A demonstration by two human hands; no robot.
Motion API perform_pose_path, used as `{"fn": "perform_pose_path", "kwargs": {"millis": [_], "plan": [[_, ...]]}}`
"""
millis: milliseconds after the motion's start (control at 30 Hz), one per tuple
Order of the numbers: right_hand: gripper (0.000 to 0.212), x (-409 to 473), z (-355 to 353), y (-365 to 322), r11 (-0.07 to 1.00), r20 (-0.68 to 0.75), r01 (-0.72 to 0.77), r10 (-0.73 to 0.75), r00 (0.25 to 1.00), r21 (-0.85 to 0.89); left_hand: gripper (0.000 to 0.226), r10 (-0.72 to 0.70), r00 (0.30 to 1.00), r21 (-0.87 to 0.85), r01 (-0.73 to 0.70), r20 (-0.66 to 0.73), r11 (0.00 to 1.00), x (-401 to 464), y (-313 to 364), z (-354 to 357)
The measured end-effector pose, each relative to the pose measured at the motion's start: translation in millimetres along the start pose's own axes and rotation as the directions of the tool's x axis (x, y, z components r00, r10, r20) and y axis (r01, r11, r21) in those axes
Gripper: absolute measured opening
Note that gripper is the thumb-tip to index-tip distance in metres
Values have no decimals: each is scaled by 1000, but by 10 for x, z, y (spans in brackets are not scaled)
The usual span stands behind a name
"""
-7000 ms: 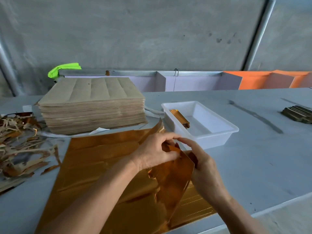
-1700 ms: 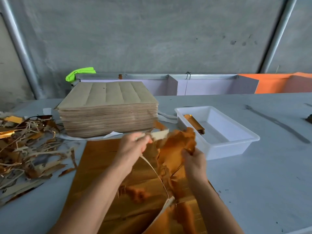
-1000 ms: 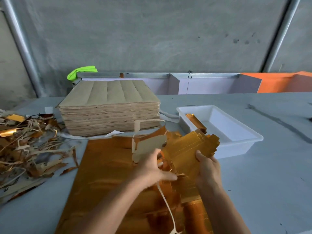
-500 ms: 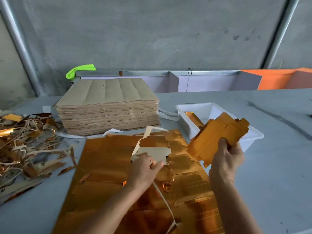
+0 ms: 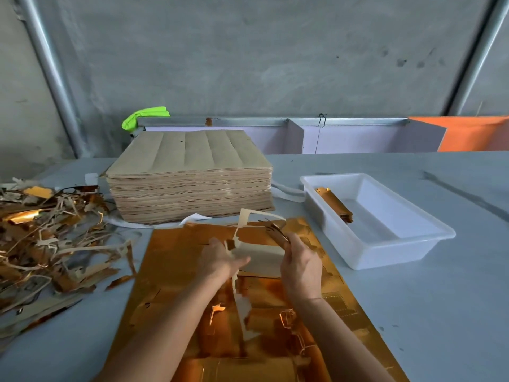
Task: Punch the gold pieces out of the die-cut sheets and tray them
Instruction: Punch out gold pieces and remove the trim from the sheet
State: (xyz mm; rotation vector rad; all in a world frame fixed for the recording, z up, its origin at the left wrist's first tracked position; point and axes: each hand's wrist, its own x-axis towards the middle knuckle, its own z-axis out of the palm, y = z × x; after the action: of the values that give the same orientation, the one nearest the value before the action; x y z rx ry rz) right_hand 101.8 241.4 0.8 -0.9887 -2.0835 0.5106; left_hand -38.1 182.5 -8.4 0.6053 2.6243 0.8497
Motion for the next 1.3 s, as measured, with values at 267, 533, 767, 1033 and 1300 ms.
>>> {"fn": "perform_pose_path", "kwargs": {"millis": [267, 533, 767, 1033, 1300], "plan": [[19, 43, -64, 24, 995, -43, -99, 100, 994, 26, 10, -21, 984, -452, 100, 177, 886, 43, 27, -68], [26, 109, -130, 51, 973, -81, -189, 201, 976, 133, 18, 118, 940, -767, 183, 319, 615, -157, 97, -437], [26, -82, -155, 48, 977, 33, 85, -94, 995, 198, 16, 270, 832, -871, 431, 484, 235, -436, 278, -470], [37, -209, -196, 197, 926, 136, 210, -263, 955, 315, 19, 267, 818, -856, 514, 509, 56, -599, 424, -473], [16, -90, -139, 229, 832, 62, -228, 228, 972, 505, 25, 277, 836, -875, 482, 473, 39, -585, 409, -456]]}}
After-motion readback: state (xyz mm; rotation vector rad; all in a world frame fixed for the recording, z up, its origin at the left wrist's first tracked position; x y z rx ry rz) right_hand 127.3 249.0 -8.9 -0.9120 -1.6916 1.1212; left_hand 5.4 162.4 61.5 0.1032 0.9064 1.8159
